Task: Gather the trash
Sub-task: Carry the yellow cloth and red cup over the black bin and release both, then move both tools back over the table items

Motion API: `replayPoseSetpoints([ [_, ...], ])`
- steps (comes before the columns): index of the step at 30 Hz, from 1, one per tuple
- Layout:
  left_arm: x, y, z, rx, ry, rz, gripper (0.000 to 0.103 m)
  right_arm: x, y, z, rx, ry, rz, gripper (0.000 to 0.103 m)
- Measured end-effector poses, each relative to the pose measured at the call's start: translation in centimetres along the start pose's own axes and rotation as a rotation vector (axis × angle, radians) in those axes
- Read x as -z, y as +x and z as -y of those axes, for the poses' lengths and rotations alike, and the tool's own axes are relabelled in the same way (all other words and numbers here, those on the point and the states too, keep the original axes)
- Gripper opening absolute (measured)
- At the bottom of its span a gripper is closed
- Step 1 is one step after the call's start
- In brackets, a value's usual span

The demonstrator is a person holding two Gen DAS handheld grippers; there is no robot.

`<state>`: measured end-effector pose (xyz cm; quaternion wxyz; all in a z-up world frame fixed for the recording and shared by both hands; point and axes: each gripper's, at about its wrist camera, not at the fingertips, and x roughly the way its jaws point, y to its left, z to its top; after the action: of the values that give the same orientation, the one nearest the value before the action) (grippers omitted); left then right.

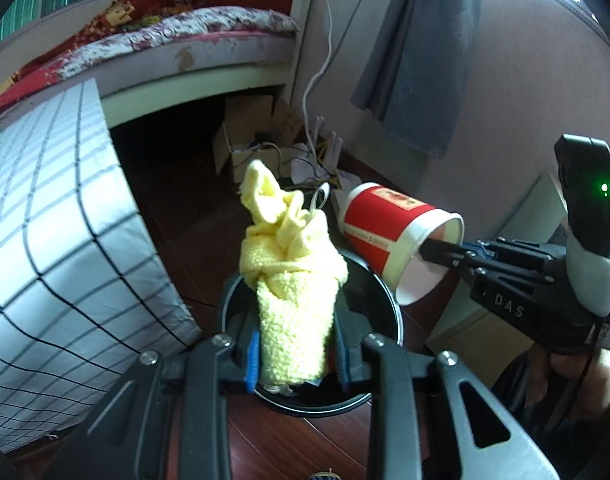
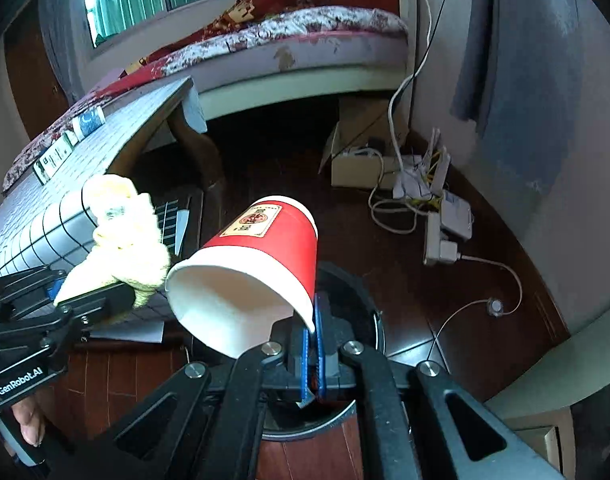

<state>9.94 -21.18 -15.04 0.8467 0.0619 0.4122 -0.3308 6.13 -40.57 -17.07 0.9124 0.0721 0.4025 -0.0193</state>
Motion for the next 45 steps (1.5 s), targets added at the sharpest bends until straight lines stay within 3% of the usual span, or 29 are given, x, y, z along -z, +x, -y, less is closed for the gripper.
replayPoseSetpoints([
  [9, -0.1, 2.2, 0.3, 0.046, -0.032, -0.068, 0.032, 0.2, 2.0, 0.2, -0.046, -0.032, -0.067, 0.003],
  [11, 0.3, 3.0, -0.1, 0.075, -0.056, -0.1, 0.055, 0.6, 3.1, 0.2, -0.048, -0.054, -0.116, 0.004],
  [12, 0.4, 3.3, -0.4, 0.068, -0.059, -0.113, 0.083, 0.7, 3.6, 0.4, -0.032, -0.06, -0.135, 0.018],
  [13, 0.8, 3.2, -0.8, 0.043, -0.068, -0.115, 0.097, 1.0, 4.3, 1.1, -0.002, -0.045, -0.171, 0.041],
  [14, 1.1, 2.9, -1.3, 0.028, -0.073, -0.104, 0.098, 1.2, 4.7, 1.8, 0.012, -0.02, -0.195, 0.077],
  [15, 1.5, 2.6, -1.7, 0.001, -0.079, -0.101, 0.098, 1.5, 4.7, 2.6, 0.01, 0.017, -0.196, 0.091],
  [19, 2.0, 2.3, -3.1, -0.105, -0.113, -0.085, 0.099, 1.2, 3.7, 2.9, 0.05, 0.037, -0.135, 0.092],
  [21, 2.1, 2.3, -3.3, -0.154, -0.116, -0.075, 0.102, 1.1, 3.5, 2.5, 0.08, 0.027, -0.113, 0.102],
  [24, 2.2, 1.9, -3.1, -0.193, -0.1, -0.055, 0.102, 1.0, 3.2, 1.7, 0.105, 0.004, -0.086, 0.102],
  [45, 1.4, -0.6, -3.6, -0.245, -0.078, 0.037, 0.102, 0.1, 1.8, -1.1, 0.105, -0.057, -0.021, 0.102],
])
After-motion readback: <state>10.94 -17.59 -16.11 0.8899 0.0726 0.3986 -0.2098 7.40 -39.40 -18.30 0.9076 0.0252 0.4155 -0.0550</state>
